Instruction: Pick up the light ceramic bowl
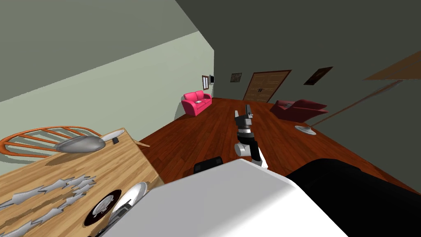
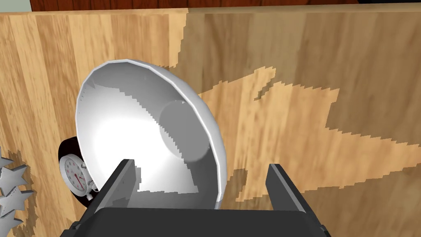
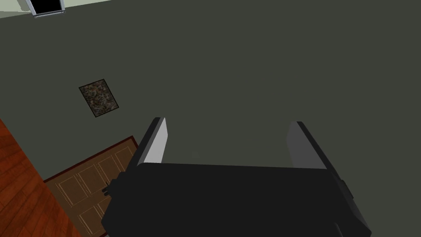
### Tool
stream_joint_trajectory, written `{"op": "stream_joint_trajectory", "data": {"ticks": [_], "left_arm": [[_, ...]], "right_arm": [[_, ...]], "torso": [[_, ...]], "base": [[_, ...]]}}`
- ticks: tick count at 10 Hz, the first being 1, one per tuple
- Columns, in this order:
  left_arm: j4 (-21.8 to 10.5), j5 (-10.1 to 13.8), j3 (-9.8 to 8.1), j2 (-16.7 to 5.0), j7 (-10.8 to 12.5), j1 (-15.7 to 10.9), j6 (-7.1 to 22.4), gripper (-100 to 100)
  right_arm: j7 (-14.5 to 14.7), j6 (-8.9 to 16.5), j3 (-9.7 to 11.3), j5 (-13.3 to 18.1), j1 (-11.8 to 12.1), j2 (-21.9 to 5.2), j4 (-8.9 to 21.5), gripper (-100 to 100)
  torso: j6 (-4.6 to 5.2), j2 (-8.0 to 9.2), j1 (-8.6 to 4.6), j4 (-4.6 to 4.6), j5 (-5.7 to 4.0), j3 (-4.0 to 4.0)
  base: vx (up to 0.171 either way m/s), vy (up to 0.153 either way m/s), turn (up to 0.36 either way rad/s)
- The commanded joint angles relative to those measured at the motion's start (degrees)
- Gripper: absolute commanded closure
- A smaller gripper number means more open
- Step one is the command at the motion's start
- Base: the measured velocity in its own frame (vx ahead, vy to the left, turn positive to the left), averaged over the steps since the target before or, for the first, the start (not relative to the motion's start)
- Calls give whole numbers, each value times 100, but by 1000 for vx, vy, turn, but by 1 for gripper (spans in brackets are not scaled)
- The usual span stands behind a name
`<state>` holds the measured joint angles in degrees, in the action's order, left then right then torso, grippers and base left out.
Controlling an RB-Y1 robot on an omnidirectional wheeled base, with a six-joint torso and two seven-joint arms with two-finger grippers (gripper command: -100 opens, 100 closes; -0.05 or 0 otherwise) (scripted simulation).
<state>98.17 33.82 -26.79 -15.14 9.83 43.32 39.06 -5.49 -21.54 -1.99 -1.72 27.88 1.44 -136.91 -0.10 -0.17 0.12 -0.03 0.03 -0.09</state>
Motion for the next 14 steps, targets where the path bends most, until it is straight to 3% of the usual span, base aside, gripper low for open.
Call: {"op": "stream_joint_trajectory", "data": {"ticks": [1,2,3,4,8,9,10,13,14], "left_arm": [[-90,-82,-36,86,-132,-187,56,-100],[-162,-149,-67,173,-251,-341,93,-100],[-149,-122,-42,131,-176,-272,52,-100],[-160,-131,-44,139,-199,-288,58,100],[-161,-127,-43,140,-193,-287,62,100],[-161,-127,-43,140,-193,-286,63,0],[-55,-49,-21,43,-72,-110,38,100],[125,119,56,-173,227,275,-53,100],[104,76,36,-119,152,197,-17,100]], "right_arm": [[0,0,0,0,0,0,0,0],[0,0,0,0,0,0,0,0],[0,0,0,0,0,0,0,0],[0,0,0,0,0,0,0,0],[0,0,1,0,0,0,0,0],[0,0,1,0,0,0,0,0],[0,0,1,0,0,0,0,0],[0,0,1,0,-1,1,0,0],[0,0,1,0,-1,1,0,0]], "torso": [[0,0,0,0,0,0],[1,1,0,0,0,0],[0,1,0,0,0,0],[1,2,-6,0,-2,1],[1,3,-13,0,-5,1],[2,3,-14,1,-5,2],[2,3,-14,1,-6,2],[2,6,-33,2,-12,4],[2,7,-33,2,-13,5]], "base": [[0,31,58],[0,33,78],[2,13,12],[0,0,0],[0,0,0],[0,0,0],[-2,-18,-100],[0,-38,-91],[-2,-14,-10]]}}
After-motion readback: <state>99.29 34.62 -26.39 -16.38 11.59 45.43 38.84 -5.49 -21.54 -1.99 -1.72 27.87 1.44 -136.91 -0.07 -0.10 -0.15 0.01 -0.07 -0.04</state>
